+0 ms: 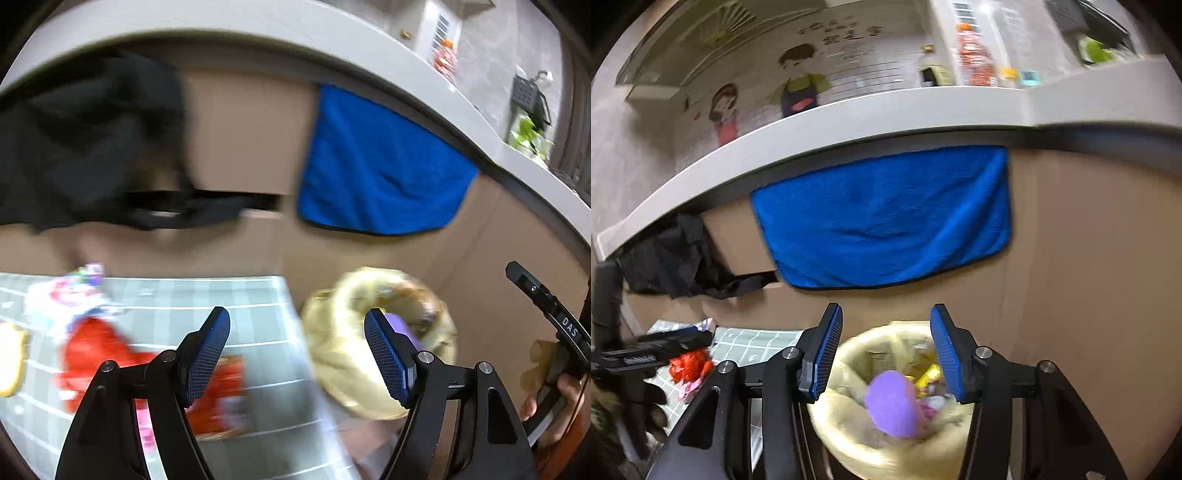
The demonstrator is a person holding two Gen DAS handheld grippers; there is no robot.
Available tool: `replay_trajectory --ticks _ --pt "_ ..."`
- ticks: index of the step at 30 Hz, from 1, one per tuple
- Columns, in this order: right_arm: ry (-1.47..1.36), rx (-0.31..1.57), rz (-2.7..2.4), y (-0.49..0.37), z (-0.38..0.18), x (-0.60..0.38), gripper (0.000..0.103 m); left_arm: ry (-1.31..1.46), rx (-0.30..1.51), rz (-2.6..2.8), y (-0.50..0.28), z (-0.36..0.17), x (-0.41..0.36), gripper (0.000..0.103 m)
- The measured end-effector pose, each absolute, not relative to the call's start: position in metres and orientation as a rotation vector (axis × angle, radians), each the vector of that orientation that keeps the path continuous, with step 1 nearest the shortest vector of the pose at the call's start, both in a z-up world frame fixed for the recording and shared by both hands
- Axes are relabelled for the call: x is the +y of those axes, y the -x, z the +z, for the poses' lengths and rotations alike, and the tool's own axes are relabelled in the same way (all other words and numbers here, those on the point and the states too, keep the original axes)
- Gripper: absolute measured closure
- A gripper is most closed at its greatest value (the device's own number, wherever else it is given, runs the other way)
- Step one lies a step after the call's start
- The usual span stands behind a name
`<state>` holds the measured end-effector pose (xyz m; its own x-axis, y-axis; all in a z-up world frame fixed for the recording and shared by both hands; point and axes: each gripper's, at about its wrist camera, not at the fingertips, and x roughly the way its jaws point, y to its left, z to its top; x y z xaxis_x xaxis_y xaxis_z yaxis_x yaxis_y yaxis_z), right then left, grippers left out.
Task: Collect trash
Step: 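Carry the can and sponge over the bin and open both tools, then grasp the red plastic bag with the left tool while the right tool grasps the pink lollipop wrapper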
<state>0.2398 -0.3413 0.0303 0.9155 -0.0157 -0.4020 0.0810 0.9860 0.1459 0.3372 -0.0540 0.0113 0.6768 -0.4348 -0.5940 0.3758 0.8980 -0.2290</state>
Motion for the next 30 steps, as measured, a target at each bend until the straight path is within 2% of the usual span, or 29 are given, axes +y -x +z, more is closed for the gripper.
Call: replay_trajectory --ticks 2,4,8,12,23,27,30 --pt "-0.156 0.409 -0.01 -0.248 0.029 -0.32 0.055 0.079 0.661 -0.398 -0.331 0.018 -0.018 0.027" --pt "-0.151 0.408 0.021 -0.253 0.028 -0.302 0.046 0.085 0.645 -0.347 -0.327 0.023 0.01 0.027" --pt "-0.117 0.412 0.121 -0.267 0.021 -0.255 0.046 0.165 0.645 -0.242 -0.327 0.025 0.076 0.027" --pt "-0.105 0.46 0.212 -0.283 0.011 -0.211 0.046 0.306 0.711 -0.238 -0.335 0.005 0.116 0.027" --pt "-0.038 0.556 0.235 -0.288 -0.013 -0.169 0.046 0.405 0.853 -0.2 -0.39 -0.063 0.095 0.027" --pt "-0.037 0.593 0.23 -0.285 -0.023 -0.175 0.046 0.47 0.881 -0.204 -0.4 -0.082 0.1 0.021" --pt "-0.048 0.628 0.238 -0.288 -0.031 -0.176 0.046 0.511 0.965 -0.217 -0.406 -0.091 0.101 0.022"
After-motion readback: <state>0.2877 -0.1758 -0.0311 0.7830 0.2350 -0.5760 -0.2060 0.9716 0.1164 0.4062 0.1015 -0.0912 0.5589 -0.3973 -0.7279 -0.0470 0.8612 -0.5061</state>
